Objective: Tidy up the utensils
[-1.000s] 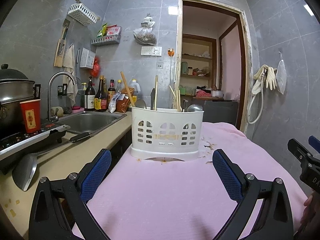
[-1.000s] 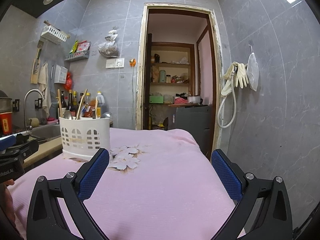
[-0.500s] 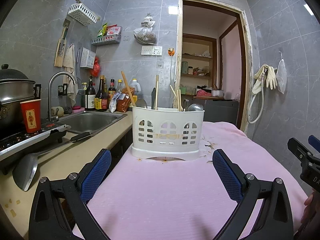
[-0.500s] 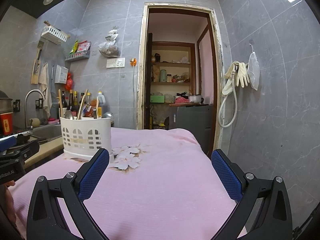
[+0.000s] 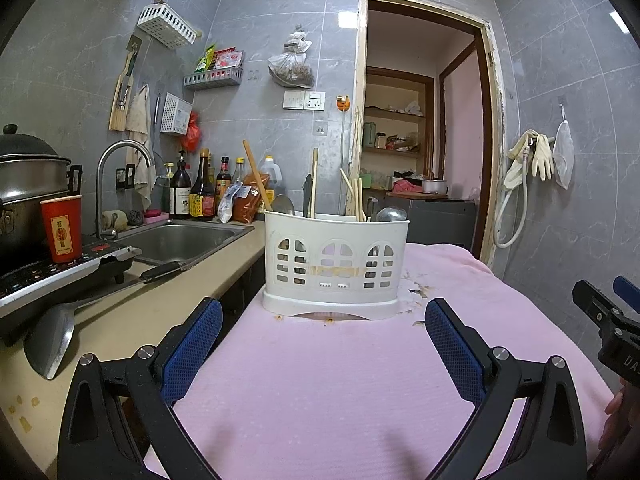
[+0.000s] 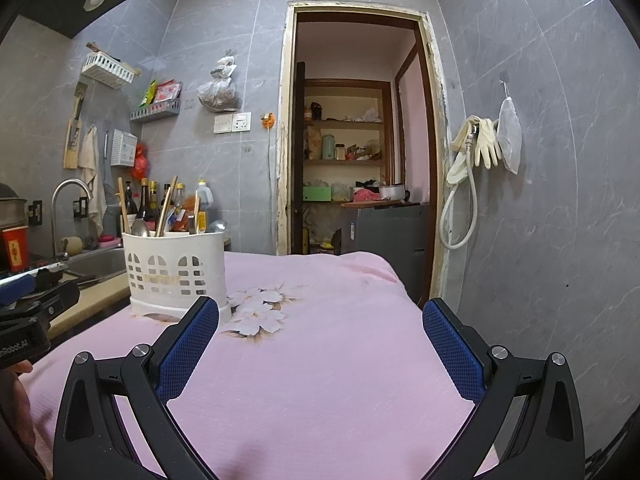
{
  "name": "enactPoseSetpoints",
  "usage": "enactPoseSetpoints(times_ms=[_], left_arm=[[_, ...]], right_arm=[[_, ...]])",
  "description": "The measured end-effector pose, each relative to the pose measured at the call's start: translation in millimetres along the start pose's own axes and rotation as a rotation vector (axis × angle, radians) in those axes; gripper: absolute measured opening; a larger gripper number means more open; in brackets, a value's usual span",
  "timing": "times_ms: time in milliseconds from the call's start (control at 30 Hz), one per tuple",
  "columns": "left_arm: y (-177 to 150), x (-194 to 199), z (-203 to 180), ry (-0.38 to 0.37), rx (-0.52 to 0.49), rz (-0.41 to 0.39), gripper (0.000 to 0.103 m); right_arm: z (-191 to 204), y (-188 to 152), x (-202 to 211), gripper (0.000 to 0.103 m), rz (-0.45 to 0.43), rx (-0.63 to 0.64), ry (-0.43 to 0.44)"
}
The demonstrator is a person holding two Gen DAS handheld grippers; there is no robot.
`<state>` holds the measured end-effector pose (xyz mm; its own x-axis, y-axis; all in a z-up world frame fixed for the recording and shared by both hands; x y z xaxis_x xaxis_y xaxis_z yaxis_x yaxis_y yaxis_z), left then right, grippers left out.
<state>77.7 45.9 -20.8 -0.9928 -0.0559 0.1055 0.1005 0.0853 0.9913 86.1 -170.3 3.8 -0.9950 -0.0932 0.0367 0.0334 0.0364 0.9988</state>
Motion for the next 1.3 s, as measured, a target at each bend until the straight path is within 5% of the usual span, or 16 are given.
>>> enactPoseSetpoints(times_ms=[1300], left_arm=[[-2.6, -2.9, 1.6, 0.026, 0.001, 0.01, 0.1]], right_arm=[[2.7, -5.4, 0.0, 0.103, 0.025, -0.005, 0.005]])
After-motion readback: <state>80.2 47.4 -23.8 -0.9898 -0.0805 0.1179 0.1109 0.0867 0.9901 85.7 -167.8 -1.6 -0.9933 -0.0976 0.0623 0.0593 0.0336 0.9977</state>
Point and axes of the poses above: each gripper's, at about its wrist camera, not at the fingertips, and x roughly against the way its jaws point, z to its left, y to its top, the point moved 9 cm from there along -x, roughly the way its jaws point, and after that the axes turned 5 degrees about -z, right-handed, at the moved point
